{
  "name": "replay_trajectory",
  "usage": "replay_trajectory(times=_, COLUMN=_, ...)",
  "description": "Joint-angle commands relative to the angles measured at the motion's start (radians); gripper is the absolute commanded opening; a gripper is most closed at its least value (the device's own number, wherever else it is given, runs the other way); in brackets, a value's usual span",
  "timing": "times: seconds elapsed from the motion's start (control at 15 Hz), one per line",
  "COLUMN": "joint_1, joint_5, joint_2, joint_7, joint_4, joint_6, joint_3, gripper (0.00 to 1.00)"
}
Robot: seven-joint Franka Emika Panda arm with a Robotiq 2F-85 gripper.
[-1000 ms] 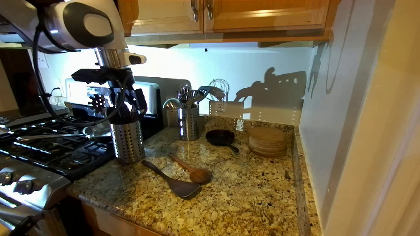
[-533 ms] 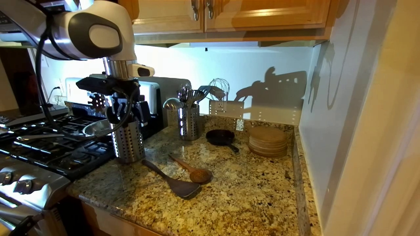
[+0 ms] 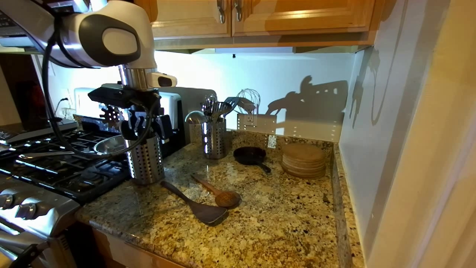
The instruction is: Place the wooden spatula in the cutlery holder at the front of the countertop
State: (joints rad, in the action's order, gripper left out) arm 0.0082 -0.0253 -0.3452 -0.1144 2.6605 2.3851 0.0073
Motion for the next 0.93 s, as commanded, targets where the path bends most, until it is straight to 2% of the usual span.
replay_trajectory(times=0.0, joint_1=-0.037, joint_5=-0.02, joint_2=0.013, joint_7=0.107, joint_4=0.016, joint_6=0.025, joint_3=-0.073, gripper=1.0)
replay_trajectory(times=0.27, joint_1=-0.063, joint_5=-0.092, joint_2=0.076, joint_7=0.273, joint_4=0.002, joint_6=0.036, joint_3=-0.184, gripper=1.0)
replay_trajectory(times=0.47, joint_1=-0.067, joint_5=-0.191, joint_2=0.156, joint_7=0.433, joint_4=-0.018, joint_6=0.06, joint_3=-0.256, gripper=1.0)
replay_trajectory(times=0.67, joint_1=-0.079, joint_5=-0.265, joint_2=0.227, joint_7=0.52, joint_4=-0.042, joint_6=0.061, joint_3=-0.28, gripper=1.0)
replay_trajectory(times=0.8, joint_1=-0.097, joint_5=-0.273, joint_2=0.252, joint_7=0.511, joint_4=-0.053, joint_6=0.062, joint_3=-0.267, gripper=1.0)
replay_trajectory(times=0.87, joint_1=-0.104, joint_5=-0.247, joint_2=0.22, joint_7=0.492, joint_4=-0.035, joint_6=0.043, joint_3=-0.253, gripper=1.0)
